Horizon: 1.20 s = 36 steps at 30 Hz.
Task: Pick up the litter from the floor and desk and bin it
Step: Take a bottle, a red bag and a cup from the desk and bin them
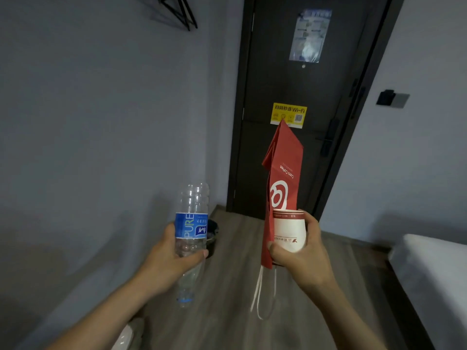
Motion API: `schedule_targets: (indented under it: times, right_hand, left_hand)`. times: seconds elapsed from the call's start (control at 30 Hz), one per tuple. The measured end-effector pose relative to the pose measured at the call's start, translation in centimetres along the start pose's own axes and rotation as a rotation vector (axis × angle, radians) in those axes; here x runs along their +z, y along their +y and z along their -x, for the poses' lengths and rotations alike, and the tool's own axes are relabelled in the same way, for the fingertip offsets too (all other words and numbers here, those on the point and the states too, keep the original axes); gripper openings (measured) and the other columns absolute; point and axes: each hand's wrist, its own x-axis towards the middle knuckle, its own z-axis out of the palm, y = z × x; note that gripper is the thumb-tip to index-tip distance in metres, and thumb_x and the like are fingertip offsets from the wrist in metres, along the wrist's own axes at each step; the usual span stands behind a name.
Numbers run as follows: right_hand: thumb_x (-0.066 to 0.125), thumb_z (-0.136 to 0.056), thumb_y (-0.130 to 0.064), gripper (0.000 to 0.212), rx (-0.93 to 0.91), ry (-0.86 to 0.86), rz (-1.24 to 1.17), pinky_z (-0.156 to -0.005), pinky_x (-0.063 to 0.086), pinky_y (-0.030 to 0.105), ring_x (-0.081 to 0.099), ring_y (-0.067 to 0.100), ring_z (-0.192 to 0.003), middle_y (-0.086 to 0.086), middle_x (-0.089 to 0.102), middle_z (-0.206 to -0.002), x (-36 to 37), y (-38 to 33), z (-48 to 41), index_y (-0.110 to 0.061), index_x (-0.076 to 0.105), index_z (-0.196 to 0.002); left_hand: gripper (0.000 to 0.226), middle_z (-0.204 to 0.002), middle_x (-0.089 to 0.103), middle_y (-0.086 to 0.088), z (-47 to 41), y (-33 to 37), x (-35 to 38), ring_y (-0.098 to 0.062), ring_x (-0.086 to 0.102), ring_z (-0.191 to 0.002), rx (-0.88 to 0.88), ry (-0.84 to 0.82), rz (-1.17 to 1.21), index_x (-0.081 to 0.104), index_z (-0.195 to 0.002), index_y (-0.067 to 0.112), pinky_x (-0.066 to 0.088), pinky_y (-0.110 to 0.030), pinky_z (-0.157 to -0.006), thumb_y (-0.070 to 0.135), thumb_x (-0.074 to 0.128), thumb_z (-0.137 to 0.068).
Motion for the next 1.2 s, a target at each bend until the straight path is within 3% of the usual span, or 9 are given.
schedule_targets:
  times: [0.13,0.3,0.43,0.5,0.57,0.67,0.83,1.07,1.2]
  right_hand:
    - [0.083,-0.067,-0.024,0.08,-0.02,-0.037,-0.003,-0.049,0.05,0.012,0.059,-0.014,-0.088,-0.042,0.054,-0.093,0.9,1.5,-7.3,-0.04,0.031,-0.126]
    - [0.084,-0.068,-0.018,0.08,0.011,-0.064,0.016,-0.049,0.05,0.011,0.058,-0.015,-0.087,-0.026,0.058,-0.092,2.6,4.1,-14.3,-0.04,0.032,-0.125]
    - [0.083,-0.069,-0.018,0.076,0.02,-0.091,0.01,-0.05,0.048,0.009,0.058,-0.015,-0.089,-0.043,0.054,-0.094,4.0,6.5,-20.2,-0.039,0.034,-0.123]
    - [0.083,-0.07,-0.02,0.075,0.024,-0.087,0.007,-0.05,0.049,0.009,0.059,-0.014,-0.088,-0.043,0.053,-0.094,4.8,7.6,-23.5,-0.039,0.034,-0.123]
    - [0.083,-0.07,-0.022,0.075,0.032,-0.089,0.015,-0.051,0.05,0.01,0.06,-0.013,-0.088,-0.04,0.054,-0.095,5.9,8.5,-26.8,-0.04,0.033,-0.123]
    - [0.082,-0.07,-0.02,0.076,0.061,-0.086,0.019,-0.05,0.05,0.011,0.062,-0.01,-0.086,-0.025,0.06,-0.091,7.9,9.8,-32.1,-0.039,0.033,-0.123]
    - [0.083,-0.069,-0.015,0.077,0.107,-0.095,0.023,-0.049,0.051,0.013,0.064,-0.008,-0.082,-0.016,0.061,-0.09,11.0,11.3,-40.4,-0.038,0.034,-0.123]
    - [0.083,-0.068,-0.017,0.079,0.16,-0.108,0.024,-0.051,0.053,0.016,0.064,-0.006,-0.082,-0.013,0.06,-0.094,13.5,15.4,-49.9,-0.039,0.033,-0.125]
    - [0.082,-0.07,-0.015,0.078,0.177,-0.159,0.001,-0.048,0.049,0.01,0.061,-0.013,-0.081,-0.015,0.057,-0.095,14.8,18.7,-56.2,-0.037,0.032,-0.125]
  left_hand:
    - [0.063,-0.09,0.068,0.018,-6.7,0.1,1.2,0.007,0.064,-0.079,0.018,0.022,0.008,0.038,-0.113,0.044,0.048,-0.01,-0.056,0.029,0.082,-0.071]
    - [0.063,-0.09,0.067,0.014,-13.2,-1.1,2.9,0.013,0.062,-0.079,-0.019,0.031,-0.018,0.039,-0.115,0.04,0.045,-0.003,-0.058,0.03,0.082,-0.07]
    - [0.072,-0.091,0.066,0.013,-19.7,-2.7,4.0,0.015,0.061,-0.079,-0.048,0.037,-0.023,0.032,-0.121,0.038,0.044,-0.003,-0.056,0.029,0.082,-0.07]
    - [0.075,-0.092,0.065,0.01,-23.5,-3.5,4.5,0.006,0.064,-0.078,-0.074,0.033,-0.03,0.029,-0.121,0.037,0.045,-0.007,-0.055,0.032,0.083,-0.069]
    - [0.073,-0.091,0.065,0.009,-27.4,-4.6,4.9,0.0,0.064,-0.077,-0.111,0.042,-0.026,0.031,-0.118,0.032,0.044,-0.011,-0.057,0.035,0.083,-0.068]
    - [0.064,-0.088,0.065,0.011,-33.2,-6.4,5.1,0.004,0.064,-0.071,-0.144,0.064,-0.02,0.037,-0.109,0.028,0.041,-0.009,-0.054,0.034,0.084,-0.066]
    - [0.062,-0.092,0.063,0.011,-42.9,-8.4,4.5,0.0,0.065,-0.077,-0.183,0.034,0.005,0.039,-0.109,0.03,0.045,-0.013,-0.056,0.033,0.084,-0.067]
    - [0.057,-0.086,0.062,0.01,-53.0,-11.3,7.7,0.003,0.065,-0.067,-0.259,0.042,-0.043,0.041,-0.11,0.028,0.042,-0.009,-0.048,0.036,0.081,-0.07]
    - [0.058,-0.083,0.061,0.013,-57.5,-13.2,10.1,0.003,0.061,-0.067,-0.346,0.019,-0.104,0.037,-0.111,0.028,0.038,-0.009,-0.05,0.039,0.079,-0.072]
